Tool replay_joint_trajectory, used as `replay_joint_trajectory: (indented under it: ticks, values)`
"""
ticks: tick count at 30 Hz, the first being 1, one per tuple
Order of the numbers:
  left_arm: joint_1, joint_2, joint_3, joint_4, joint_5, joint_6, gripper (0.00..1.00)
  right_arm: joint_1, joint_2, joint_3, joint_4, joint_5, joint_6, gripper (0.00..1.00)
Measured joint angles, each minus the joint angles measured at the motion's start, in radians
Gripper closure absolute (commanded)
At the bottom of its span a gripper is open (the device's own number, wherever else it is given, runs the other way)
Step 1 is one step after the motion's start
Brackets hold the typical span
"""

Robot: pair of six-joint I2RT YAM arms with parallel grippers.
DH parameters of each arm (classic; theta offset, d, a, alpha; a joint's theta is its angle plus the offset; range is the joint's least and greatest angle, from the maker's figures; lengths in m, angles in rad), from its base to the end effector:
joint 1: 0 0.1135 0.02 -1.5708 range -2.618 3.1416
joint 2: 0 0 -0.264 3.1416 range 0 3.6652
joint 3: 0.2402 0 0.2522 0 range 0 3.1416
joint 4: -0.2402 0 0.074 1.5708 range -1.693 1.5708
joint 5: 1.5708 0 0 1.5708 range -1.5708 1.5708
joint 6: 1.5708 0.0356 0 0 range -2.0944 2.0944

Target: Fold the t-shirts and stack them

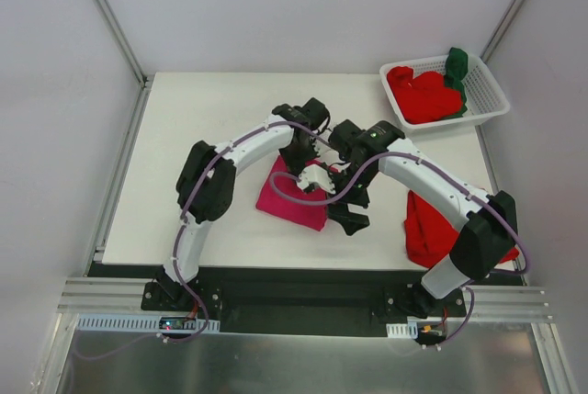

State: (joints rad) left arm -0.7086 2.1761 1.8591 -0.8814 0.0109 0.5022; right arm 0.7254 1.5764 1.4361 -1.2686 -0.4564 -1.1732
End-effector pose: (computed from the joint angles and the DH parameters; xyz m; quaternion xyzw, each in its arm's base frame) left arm 0.3502 -0.3007 0.2092 0.5601 0.8075 -0.0244 0.1836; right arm 0.2062 0.2038 0.2981 -0.8000 0.5504 0.2024 0.1269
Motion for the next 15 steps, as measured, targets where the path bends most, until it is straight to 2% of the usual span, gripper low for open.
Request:
replay_joint_trajectory:
  ticks: [7, 15]
  values:
    - [-0.005, -0.124, 0.061, -0.015, -0.022, 0.014, 0.01, 0.0, 0.005, 0.003, 0.0, 0.002, 0.0, 0.0]
    - [-0.011, -0.063, 0.074, 0.032, -0.037, 0.02, 0.01, 0.0, 0.006, 0.017, -0.002, 0.002, 0.0, 0.0]
